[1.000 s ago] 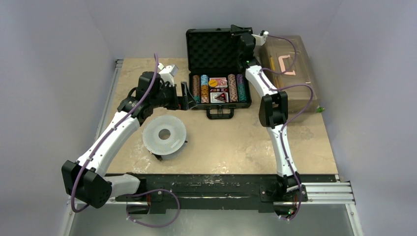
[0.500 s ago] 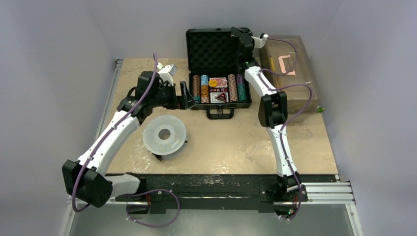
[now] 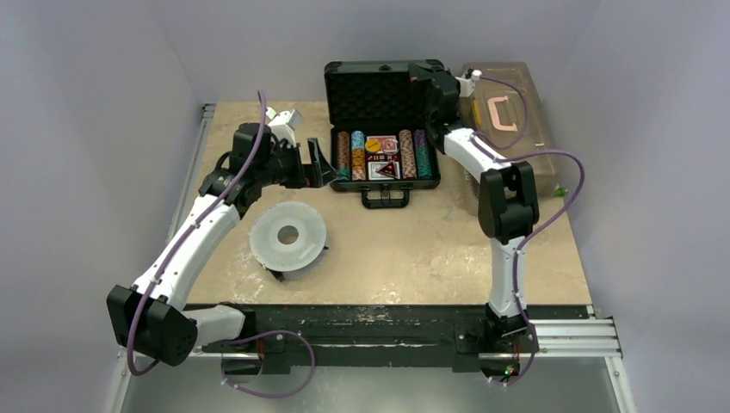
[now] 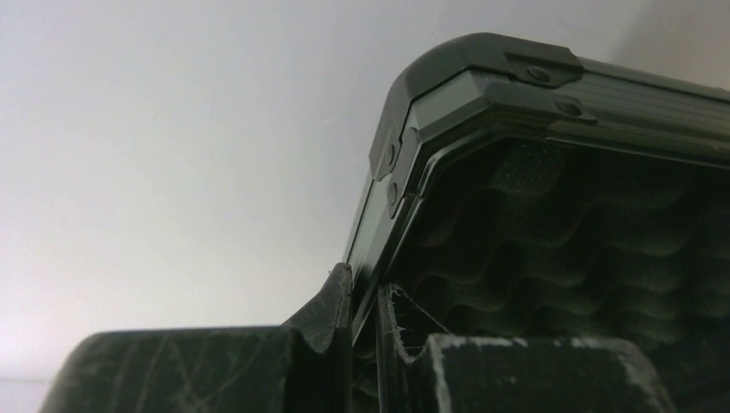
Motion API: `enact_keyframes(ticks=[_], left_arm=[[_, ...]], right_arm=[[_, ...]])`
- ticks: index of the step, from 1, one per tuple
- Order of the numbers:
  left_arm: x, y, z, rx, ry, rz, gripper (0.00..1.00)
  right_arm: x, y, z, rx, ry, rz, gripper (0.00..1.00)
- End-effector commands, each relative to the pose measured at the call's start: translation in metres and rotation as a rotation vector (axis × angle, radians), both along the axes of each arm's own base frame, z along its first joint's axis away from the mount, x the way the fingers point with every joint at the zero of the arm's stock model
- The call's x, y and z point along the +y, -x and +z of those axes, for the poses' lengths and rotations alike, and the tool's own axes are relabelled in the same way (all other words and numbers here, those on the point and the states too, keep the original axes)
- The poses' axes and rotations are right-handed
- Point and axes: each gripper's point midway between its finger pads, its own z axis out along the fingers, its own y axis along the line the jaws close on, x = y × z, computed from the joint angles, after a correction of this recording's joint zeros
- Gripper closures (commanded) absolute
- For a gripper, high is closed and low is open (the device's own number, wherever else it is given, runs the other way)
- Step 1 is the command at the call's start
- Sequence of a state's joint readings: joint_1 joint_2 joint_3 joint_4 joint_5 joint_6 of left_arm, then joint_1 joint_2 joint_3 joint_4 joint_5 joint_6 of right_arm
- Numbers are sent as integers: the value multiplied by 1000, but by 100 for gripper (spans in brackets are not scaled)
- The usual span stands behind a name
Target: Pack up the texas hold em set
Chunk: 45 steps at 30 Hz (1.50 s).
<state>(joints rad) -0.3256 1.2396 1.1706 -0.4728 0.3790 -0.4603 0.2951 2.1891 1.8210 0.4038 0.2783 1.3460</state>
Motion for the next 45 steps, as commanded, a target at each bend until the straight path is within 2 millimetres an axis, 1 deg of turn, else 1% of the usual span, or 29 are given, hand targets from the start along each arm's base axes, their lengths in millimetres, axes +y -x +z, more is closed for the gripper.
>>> enact_keyframes(ticks=[1,5,9,11,13,14,15,16,18,20,22,23,25,26,27,30,31,33,35,37,39,40,41,43,45], left_arm=[[10,-7,37,-118,21,38,7],[18,-7,41,-135,16,61,7],[22,-8,43,-146,12,76,7],[23,-8,43,-147,9,79,7],[23,-9,43,-150,6,81,7],[24,-9,42,-151,4,83,7],[24,-10,41,-150,2,85,7],[24,-10,41,-150,3,83,7],[21,-10,40,-153,8,70,7],[19,-11,39,-151,17,62,7],[17,-11,37,-146,22,55,7],[16,-12,36,-141,23,50,7],[15,-14,33,-131,25,47,7],[14,-14,32,-127,26,42,7],[13,-15,30,-121,26,39,7],[8,-17,25,-96,32,18,7],[6,-18,23,-88,34,9,7],[2,-21,17,-66,38,-13,6],[-5,-22,10,-26,46,-52,4],[-14,-25,4,17,78,-86,1],[-27,-27,-2,90,147,-108,0],[-33,-29,-3,124,183,-116,0],[-39,-31,-5,172,228,-113,1],[-47,-38,-5,226,276,-115,5],[-51,-48,-6,260,287,-109,8]], right_arm=[[7,52,95,-219,10,58,100],[11,86,83,-191,59,76,100],[15,119,61,-145,144,86,100],[14,137,52,-119,178,88,100],[13,154,38,-95,220,96,99],[14,162,28,-76,248,109,98],[14,172,12,-40,283,123,96],[17,182,1,-22,320,142,94],[22,204,-17,0,411,183,86],[26,227,-44,42,515,234,73],[22,247,-72,105,614,286,60],[17,256,-86,137,673,305,51],[5,275,-110,224,771,344,41],[1,286,-113,225,852,386,38],[3,296,-118,214,902,439,37],[2,325,-134,211,998,561,32],[-2,333,-141,231,1021,585,31],[-10,349,-154,281,1049,619,30],[-13,364,-168,305,1058,663,30],[-12,374,-178,314,1079,695,33],[-15,375,-186,346,1107,690,40],[-15,373,-188,358,1110,690,46],[-14,371,-189,367,1109,689,57],[-5,368,-191,364,1101,701,68],[-1,363,-195,372,1091,686,77]])
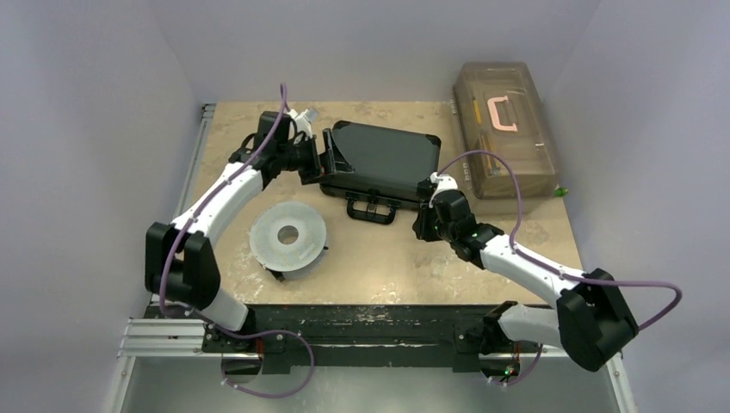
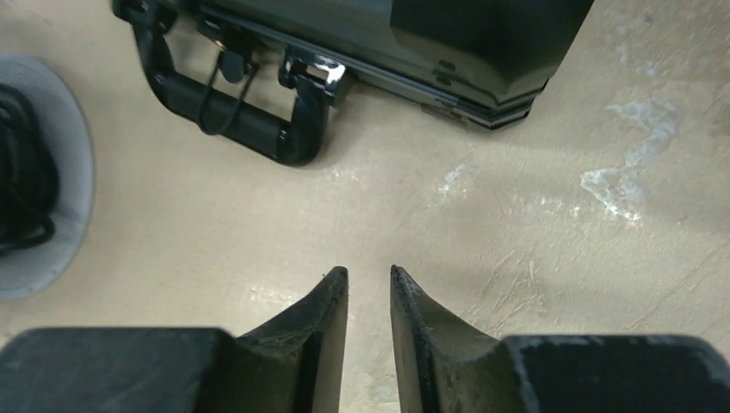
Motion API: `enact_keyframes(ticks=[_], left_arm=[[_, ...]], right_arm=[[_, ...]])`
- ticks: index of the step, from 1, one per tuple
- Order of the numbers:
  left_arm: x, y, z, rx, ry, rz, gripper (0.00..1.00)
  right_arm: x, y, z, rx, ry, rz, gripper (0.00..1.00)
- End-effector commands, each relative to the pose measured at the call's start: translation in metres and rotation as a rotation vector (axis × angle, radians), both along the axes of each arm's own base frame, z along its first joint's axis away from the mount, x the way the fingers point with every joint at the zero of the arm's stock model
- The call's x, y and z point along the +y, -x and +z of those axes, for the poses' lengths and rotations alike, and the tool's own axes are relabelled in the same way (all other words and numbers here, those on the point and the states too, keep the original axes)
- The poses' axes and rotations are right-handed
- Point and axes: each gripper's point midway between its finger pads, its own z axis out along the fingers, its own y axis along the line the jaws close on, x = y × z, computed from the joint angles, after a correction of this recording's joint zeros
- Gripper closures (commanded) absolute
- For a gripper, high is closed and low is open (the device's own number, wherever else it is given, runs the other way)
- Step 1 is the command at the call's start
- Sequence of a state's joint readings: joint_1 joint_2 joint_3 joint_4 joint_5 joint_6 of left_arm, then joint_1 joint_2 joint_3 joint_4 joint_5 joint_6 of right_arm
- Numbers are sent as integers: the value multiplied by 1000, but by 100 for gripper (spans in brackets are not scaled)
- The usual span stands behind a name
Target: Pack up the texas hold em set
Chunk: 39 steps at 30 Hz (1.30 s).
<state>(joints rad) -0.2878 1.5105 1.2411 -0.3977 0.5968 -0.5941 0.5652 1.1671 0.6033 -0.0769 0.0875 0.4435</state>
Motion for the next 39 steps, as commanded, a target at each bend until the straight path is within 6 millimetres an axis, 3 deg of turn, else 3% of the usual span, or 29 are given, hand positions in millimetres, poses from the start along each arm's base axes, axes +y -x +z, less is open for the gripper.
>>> enact_keyframes(ticks=[1,5,11,20,24,28,33,39], left_arm=[[-21,-22,34,34,136,-25,10],[-26,-40,17,80,89,-65,21],[-24,-57,-24,122,-22,-128,36],[-26,-81,-82,194,-66,-154,52],[-16,-80,-100,296,-66,-88,59],[-8,-76,-115,388,-10,-7,73],[3,-77,-125,459,57,70,73],[4,-77,-140,521,118,129,77]], right_arm=[[9,-13,-1,-20,7,-19,81],[10,-23,-22,-13,52,-86,99],[2,-45,-36,-35,153,-239,100],[-19,-70,-36,-152,196,-407,100],[-32,-86,-47,-120,157,-470,100],[-34,-94,-40,-128,181,-460,100],[-33,-80,-32,-100,223,-391,100],[-13,-55,-25,-91,119,-249,74]])
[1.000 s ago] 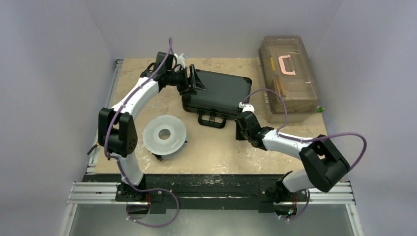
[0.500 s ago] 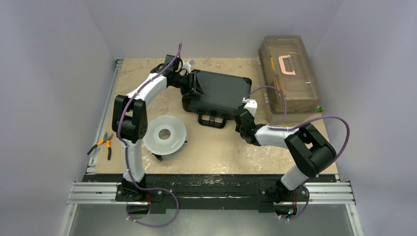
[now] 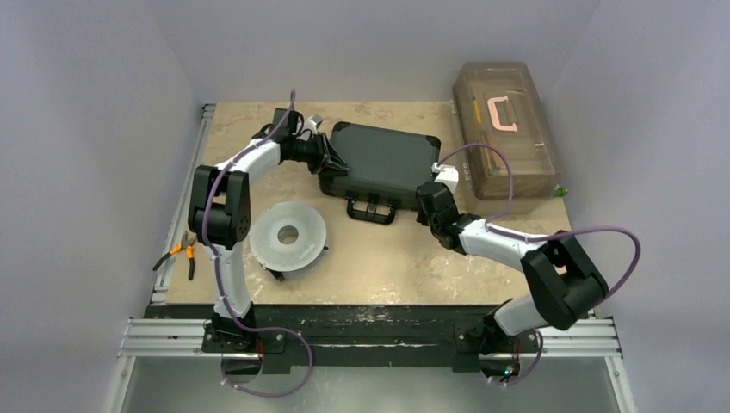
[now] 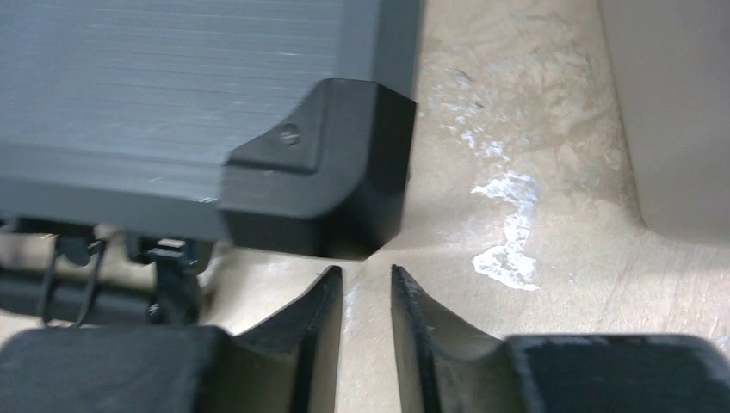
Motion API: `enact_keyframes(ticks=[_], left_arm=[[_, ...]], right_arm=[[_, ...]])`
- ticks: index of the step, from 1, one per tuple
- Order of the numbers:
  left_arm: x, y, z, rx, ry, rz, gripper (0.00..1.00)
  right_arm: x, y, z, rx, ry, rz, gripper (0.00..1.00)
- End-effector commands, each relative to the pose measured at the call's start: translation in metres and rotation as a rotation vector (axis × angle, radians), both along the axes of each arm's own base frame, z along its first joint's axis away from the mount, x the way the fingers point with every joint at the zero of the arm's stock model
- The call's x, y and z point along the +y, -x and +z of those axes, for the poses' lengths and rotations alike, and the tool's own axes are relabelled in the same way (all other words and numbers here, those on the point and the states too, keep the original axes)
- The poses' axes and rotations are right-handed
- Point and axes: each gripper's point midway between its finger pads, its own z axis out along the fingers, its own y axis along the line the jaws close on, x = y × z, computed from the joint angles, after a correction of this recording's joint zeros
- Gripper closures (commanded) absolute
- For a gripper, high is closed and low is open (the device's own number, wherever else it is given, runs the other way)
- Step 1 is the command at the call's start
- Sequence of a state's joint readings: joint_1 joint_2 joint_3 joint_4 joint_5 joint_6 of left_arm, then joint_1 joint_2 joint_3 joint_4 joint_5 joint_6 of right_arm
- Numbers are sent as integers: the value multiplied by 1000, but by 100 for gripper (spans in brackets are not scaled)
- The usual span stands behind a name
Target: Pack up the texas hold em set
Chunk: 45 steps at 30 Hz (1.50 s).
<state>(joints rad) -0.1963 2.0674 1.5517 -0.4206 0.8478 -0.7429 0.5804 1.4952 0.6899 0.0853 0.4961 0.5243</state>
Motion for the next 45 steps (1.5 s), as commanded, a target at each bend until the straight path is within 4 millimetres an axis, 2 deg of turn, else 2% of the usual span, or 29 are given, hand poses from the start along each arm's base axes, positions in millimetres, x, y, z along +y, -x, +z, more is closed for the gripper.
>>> enact_keyframes(ticks=[1,4,7,9,11,13,16,18,19,21,23,25,30,37,39,45], left_arm=[[17,1,-50,128,-55,125,78],[22,1,-51,134,-55,149,80],[27,0,-53,121,-97,145,81],[28,0,-55,128,-102,150,82],[27,1,-55,134,-95,151,83],[27,1,-55,135,-91,150,83],[27,1,-53,131,-95,149,83],[26,1,-52,133,-88,147,83],[25,1,-51,132,-81,147,83],[25,1,-51,134,-76,147,83],[24,1,-49,134,-71,147,83],[24,1,-48,133,-65,146,83],[23,0,-47,137,-56,148,83],[25,-1,-49,141,-55,152,83],[26,-2,-49,140,-54,155,82],[25,-2,-48,142,-52,154,82]], right_arm=[[23,9,13,-29,-92,110,69],[40,13,16,-29,-143,166,59],[66,22,35,-74,-148,240,53],[85,28,50,-112,-139,298,43],[102,30,56,-118,-135,350,39],[115,29,46,-73,-91,383,40],[139,28,34,8,-77,461,58],[152,27,33,15,-82,486,69],[157,28,33,13,-93,500,71],[163,28,32,8,-100,524,69],[170,28,29,5,-75,564,59],[178,29,28,-6,-21,630,53],[189,28,22,-37,260,757,53],[178,19,20,-72,713,828,54],[177,16,21,-75,827,850,57],[175,6,21,-22,978,854,65]])
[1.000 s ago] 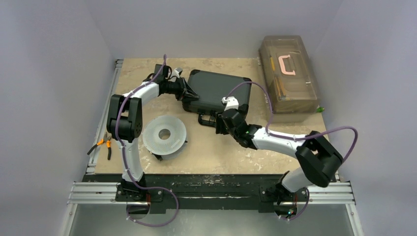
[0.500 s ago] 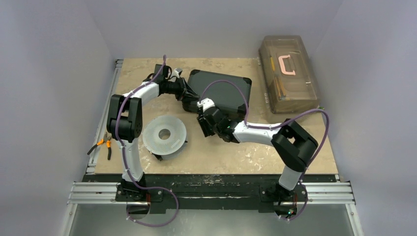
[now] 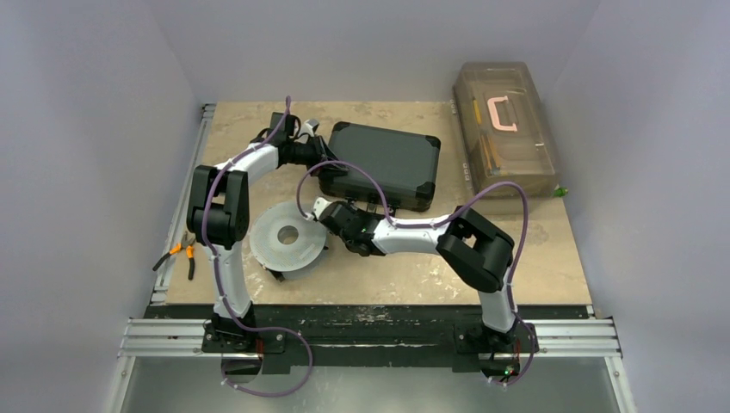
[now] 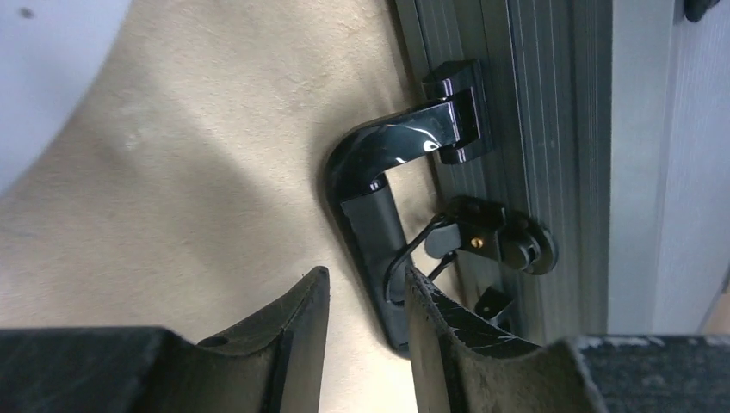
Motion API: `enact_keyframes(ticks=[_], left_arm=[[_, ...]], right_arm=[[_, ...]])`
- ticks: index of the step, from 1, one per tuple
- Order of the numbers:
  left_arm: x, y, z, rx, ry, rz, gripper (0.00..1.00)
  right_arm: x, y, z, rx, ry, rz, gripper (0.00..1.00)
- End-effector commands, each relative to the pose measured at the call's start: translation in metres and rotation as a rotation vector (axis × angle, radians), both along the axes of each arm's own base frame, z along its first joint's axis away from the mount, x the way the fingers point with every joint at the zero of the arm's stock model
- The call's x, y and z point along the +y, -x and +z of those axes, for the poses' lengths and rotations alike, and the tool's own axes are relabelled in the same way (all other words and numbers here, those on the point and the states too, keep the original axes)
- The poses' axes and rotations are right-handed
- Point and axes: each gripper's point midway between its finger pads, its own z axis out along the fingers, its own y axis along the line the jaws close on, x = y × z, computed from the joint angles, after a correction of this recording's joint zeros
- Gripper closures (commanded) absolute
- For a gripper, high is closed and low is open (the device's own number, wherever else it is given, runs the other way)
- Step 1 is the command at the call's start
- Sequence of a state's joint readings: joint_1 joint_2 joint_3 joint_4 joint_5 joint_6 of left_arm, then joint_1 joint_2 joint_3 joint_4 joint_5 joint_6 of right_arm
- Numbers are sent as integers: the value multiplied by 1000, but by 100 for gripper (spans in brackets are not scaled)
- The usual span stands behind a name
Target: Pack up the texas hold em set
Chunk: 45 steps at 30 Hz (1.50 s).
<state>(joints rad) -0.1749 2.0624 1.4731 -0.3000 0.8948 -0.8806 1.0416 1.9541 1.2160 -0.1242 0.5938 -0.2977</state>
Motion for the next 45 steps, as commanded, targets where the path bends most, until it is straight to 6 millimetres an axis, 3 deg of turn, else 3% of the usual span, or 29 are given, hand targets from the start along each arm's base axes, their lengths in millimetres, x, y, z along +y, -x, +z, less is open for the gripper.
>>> enact_keyframes(ticks=[1,10,19,21,25,35,45], left_arm=[[22,-1,-45,74,-131,83,82],[23,-1,-45,76,-128,82,82],[23,-2,-47,79,-127,83,82],[22,-1,-47,80,-127,82,82],[22,-1,-48,80,-127,82,82],[23,-2,-49,82,-128,86,82],[23,-2,-48,80,-127,86,82]], right_arm=[[-8,-18,27,-85,156,-13,66],[-9,-22,18,-66,242,-23,72],[-17,-19,6,-56,266,-36,70],[-14,-22,11,-81,245,-45,74],[-12,-31,22,-146,243,-49,100],[-10,-48,66,-240,258,-47,100],[-14,-75,97,-303,293,-74,100]])
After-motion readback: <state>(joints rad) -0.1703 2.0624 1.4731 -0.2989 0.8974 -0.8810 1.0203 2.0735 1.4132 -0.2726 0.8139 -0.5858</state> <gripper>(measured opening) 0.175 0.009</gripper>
